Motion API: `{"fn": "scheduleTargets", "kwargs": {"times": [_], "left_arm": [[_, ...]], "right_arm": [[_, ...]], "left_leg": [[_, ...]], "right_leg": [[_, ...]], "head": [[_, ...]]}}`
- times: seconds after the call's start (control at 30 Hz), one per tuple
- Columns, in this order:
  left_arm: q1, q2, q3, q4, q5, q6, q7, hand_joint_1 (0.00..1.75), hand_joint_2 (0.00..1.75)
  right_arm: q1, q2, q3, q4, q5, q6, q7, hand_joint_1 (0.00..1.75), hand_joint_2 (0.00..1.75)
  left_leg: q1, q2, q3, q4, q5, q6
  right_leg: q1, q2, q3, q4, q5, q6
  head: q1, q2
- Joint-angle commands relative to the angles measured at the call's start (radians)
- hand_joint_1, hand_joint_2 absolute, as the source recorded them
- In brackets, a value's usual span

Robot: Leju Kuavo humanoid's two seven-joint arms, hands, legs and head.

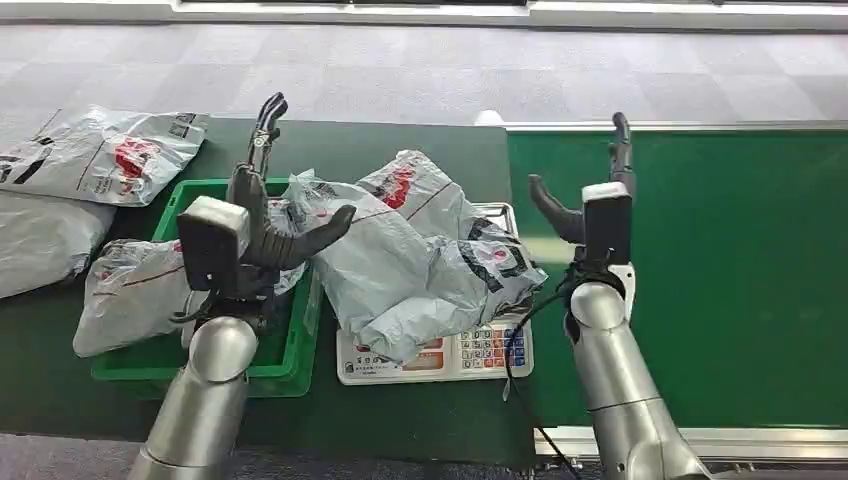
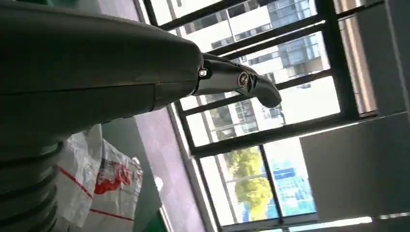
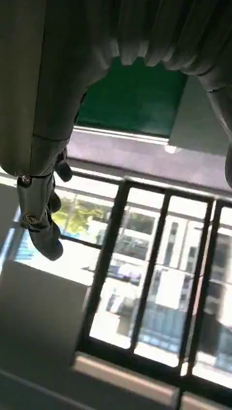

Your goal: Moved the parcel from conveyor to table for the left to box.

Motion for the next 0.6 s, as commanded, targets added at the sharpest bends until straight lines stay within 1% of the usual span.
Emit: {"fn": "scheduleTargets", "kwargs": {"times": [0.03,0.07,0.1,0.13,0.17,0.23,0.3,0.37,0.43,0.5,0.6], "left_arm": [[-0.401,-0.102,-0.262,0.763,-0.168,-0.294,0.168,0.00,1.75],[-0.437,-0.135,-0.286,0.866,-0.198,-0.295,0.172,0.00,1.75],[-0.447,-0.150,-0.293,0.907,-0.212,-0.282,0.170,0.00,1.75],[-0.453,-0.162,-0.331,0.948,-0.247,-0.273,0.189,0.00,1.75],[-0.451,-0.162,-0.377,0.958,-0.257,-0.263,0.216,0.00,1.75],[-0.448,-0.162,-0.381,0.959,-0.254,-0.260,0.218,0.00,1.75],[-0.459,-0.162,-0.418,0.977,-0.287,-0.264,0.241,0.00,1.75],[-0.459,-0.162,-0.418,0.977,-0.287,-0.264,0.241,0.00,1.75],[-0.460,-0.162,-0.495,0.994,-0.324,-0.310,0.297,0.00,1.75],[-0.454,-0.162,-0.540,1.008,-0.322,-0.345,0.324,0.00,1.75],[-0.446,-0.162,-0.555,1.012,-0.318,-0.358,0.328,0.00,1.75]], "right_arm": [[0.334,0.101,-0.198,-0.442,-0.059,-0.117,-0.139,0.00,1.75],[0.348,0.134,-0.205,-0.473,-0.055,-0.117,-0.139,0.00,1.75],[0.356,0.141,-0.201,-0.489,-0.072,-0.117,-0.139,0.00,1.75],[0.364,0.126,-0.167,-0.480,-0.096,-0.117,-0.139,0.00,1.75],[0.363,0.127,-0.156,-0.486,-0.092,-0.117,-0.139,0.00,1.75],[0.361,0.128,-0.154,-0.484,-0.091,-0.117,-0.139,0.00,1.75],[0.353,0.133,-0.161,-0.498,-0.049,-0.117,-0.139,0.00,1.75],[0.353,0.133,-0.161,-0.498,-0.049,-0.117,-0.139,0.00,1.75],[0.358,0.145,-0.135,-0.497,-0.047,-0.117,-0.139,0.00,1.75],[0.358,0.153,-0.121,-0.489,-0.033,-0.117,-0.139,0.00,1.75],[0.360,0.159,-0.124,-0.485,-0.015,-0.117,-0.139,0.00,1.75]], "left_leg": [[0.000,-0.011,0.000,-0.001,0.002,0.001],[0.000,-0.009,0.000,-0.001,0.001,0.001],[-0.001,-0.005,-0.001,0.000,0.000,0.001],[-0.001,-0.005,0.000,-0.001,0.000,0.001],[-0.001,-0.002,0.001,-0.001,-0.001,0.001],[-0.002,0.002,-0.001,0.000,-0.001,0.001],[-0.002,0.004,0.001,-0.001,-0.001,0.001],[-0.002,0.007,0.000,-0.001,-0.001,0.001],[-0.002,0.008,0.000,0.000,-0.001,0.001],[-0.002,0.008,0.000,-0.001,-0.001,0.001],[-0.002,0.009,0.001,-0.002,-0.001,0.001]], "right_leg": [[0.000,-0.013,0.005,-0.002,-0.002,0.001],[0.000,-0.009,0.004,-0.001,-0.002,0.000],[-0.001,-0.006,0.002,0.000,-0.001,0.000],[-0.001,-0.006,0.004,-0.001,-0.001,0.001],[-0.001,-0.003,0.003,-0.001,-0.001,0.000],[-0.002,0.002,0.000,-0.001,0.000,0.001],[-0.002,0.003,0.000,-0.001,0.000,0.001],[-0.002,0.005,-0.001,-0.001,0.000,0.001],[-0.002,0.007,-0.002,0.000,0.001,0.001],[-0.002,0.006,-0.001,-0.001,0.001,0.001],[-0.002,0.008,-0.001,-0.001,0.001,0.001]], "head": [[0.000,0.000],[0.000,0.000],[0.000,0.000],[0.000,0.000],[0.000,0.000],[0.000,0.000],[0.000,0.000],[0.000,0.000],[0.000,0.000],[0.000,0.000],[0.000,0.000]]}}
